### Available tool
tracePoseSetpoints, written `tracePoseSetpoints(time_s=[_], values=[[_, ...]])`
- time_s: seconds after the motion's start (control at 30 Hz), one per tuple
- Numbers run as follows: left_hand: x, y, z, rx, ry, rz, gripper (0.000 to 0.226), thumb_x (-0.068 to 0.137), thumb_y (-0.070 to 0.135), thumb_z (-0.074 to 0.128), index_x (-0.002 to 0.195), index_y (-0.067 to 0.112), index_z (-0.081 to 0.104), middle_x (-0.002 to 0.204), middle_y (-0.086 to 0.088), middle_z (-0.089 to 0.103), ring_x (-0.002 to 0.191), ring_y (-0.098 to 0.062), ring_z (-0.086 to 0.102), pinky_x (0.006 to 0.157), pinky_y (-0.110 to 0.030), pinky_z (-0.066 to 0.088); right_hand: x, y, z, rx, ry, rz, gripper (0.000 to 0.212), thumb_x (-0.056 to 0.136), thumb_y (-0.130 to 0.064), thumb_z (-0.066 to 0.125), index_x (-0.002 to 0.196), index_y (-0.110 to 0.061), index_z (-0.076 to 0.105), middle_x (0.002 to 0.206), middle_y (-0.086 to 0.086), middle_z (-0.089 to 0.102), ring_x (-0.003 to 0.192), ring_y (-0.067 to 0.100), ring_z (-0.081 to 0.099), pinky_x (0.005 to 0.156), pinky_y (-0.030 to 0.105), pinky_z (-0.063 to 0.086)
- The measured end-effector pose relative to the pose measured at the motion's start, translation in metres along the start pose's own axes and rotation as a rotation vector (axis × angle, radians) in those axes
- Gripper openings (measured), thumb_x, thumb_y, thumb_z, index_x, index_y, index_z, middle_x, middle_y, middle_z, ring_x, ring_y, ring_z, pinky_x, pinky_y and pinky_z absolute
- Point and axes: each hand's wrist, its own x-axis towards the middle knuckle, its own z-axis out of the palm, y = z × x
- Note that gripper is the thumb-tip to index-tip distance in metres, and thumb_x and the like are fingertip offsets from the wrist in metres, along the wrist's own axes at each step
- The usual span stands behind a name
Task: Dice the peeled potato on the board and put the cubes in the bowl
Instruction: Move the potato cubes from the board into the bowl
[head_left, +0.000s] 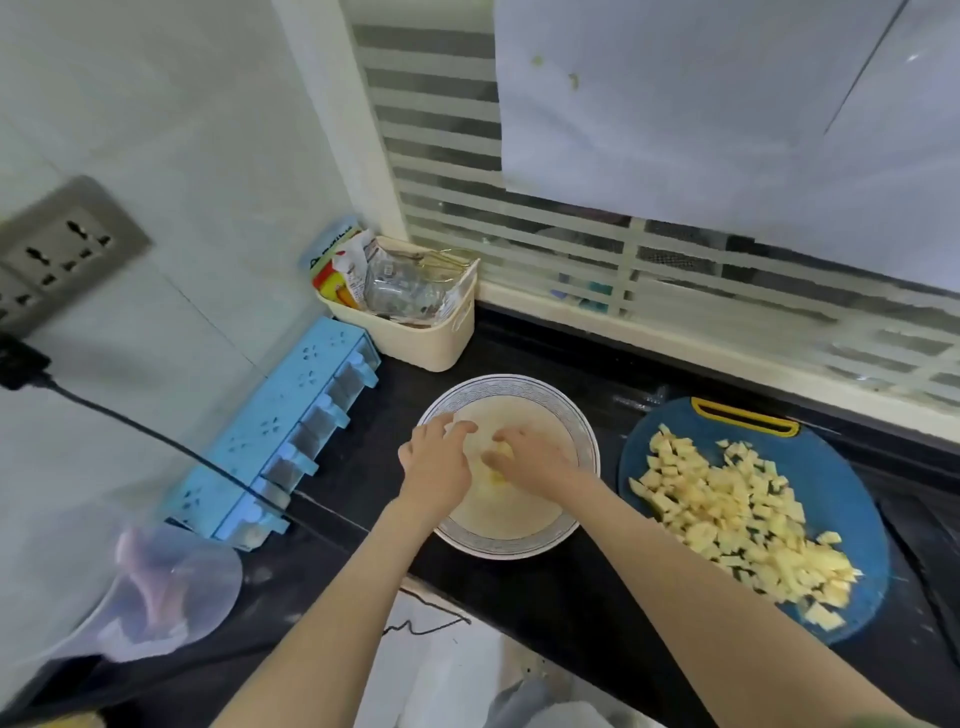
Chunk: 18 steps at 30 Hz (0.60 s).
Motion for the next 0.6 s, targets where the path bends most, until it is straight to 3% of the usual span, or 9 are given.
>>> tracePoseSetpoints(time_s=[0.07, 0.2, 0.33, 0.47, 0.6], values=[[0.006, -0.003, 0.001, 0.012, -0.020, 0.045, 0.050, 0.093, 0.006, 0.037, 0.135, 0.032, 0.044, 0.150, 0.003, 0.028, 0.135, -0.021, 0.025, 0.108, -0.043, 0.020, 0.006, 0.003, 0.005, -0.099, 0.053, -0.004, 0.045, 0.100, -0.043, 0.044, 0.139, -0.021, 0.047, 0.145, 0.003, 0.040, 0.132, 0.026, 0.040, 0.108, 0.041, 0.030], [0.019, 0.015, 0.005, 0.011, -0.023, 0.139, 0.048, 0.094, 0.007, 0.038, 0.136, 0.029, 0.044, 0.150, 0.000, 0.031, 0.135, -0.023, 0.027, 0.108, -0.040, 0.020, 0.000, 0.012, -0.008, -0.029, 0.260, -0.064, 0.020, 0.099, -0.012, 0.048, 0.115, -0.010, 0.060, 0.117, 0.007, 0.059, 0.109, 0.023, 0.055, 0.083, 0.024, 0.039], [0.032, 0.054, 0.016, -0.011, -0.037, 0.246, 0.048, 0.095, 0.006, 0.038, 0.137, 0.028, 0.044, 0.149, -0.001, 0.032, 0.134, -0.024, 0.028, 0.105, -0.041, 0.023, -0.025, 0.040, -0.033, 0.050, 0.456, 0.011, 0.025, 0.098, -0.016, 0.051, 0.122, -0.012, 0.058, 0.116, 0.008, 0.060, 0.109, 0.025, 0.055, 0.092, 0.035, 0.044], [0.027, 0.105, 0.039, -0.022, -0.103, 0.406, 0.048, 0.093, 0.006, 0.040, 0.136, 0.026, 0.044, 0.145, -0.001, 0.035, 0.131, -0.024, 0.030, 0.101, -0.037, 0.025, -0.071, 0.112, -0.049, 0.181, 0.610, 0.326, 0.065, 0.089, -0.037, 0.064, 0.146, -0.025, 0.034, 0.141, 0.011, 0.042, 0.130, 0.033, 0.040, 0.106, 0.048, 0.036], [0.009, 0.156, 0.065, -0.029, -0.174, 0.545, 0.045, 0.094, 0.009, 0.041, 0.137, 0.023, 0.044, 0.145, -0.003, 0.034, 0.128, -0.026, 0.032, 0.101, -0.038, 0.028, -0.135, 0.191, -0.049, 0.081, 0.345, 0.676, 0.117, 0.074, -0.059, 0.073, 0.154, -0.035, -0.008, 0.163, 0.011, -0.003, 0.149, 0.037, 0.000, 0.117, 0.060, 0.013]])
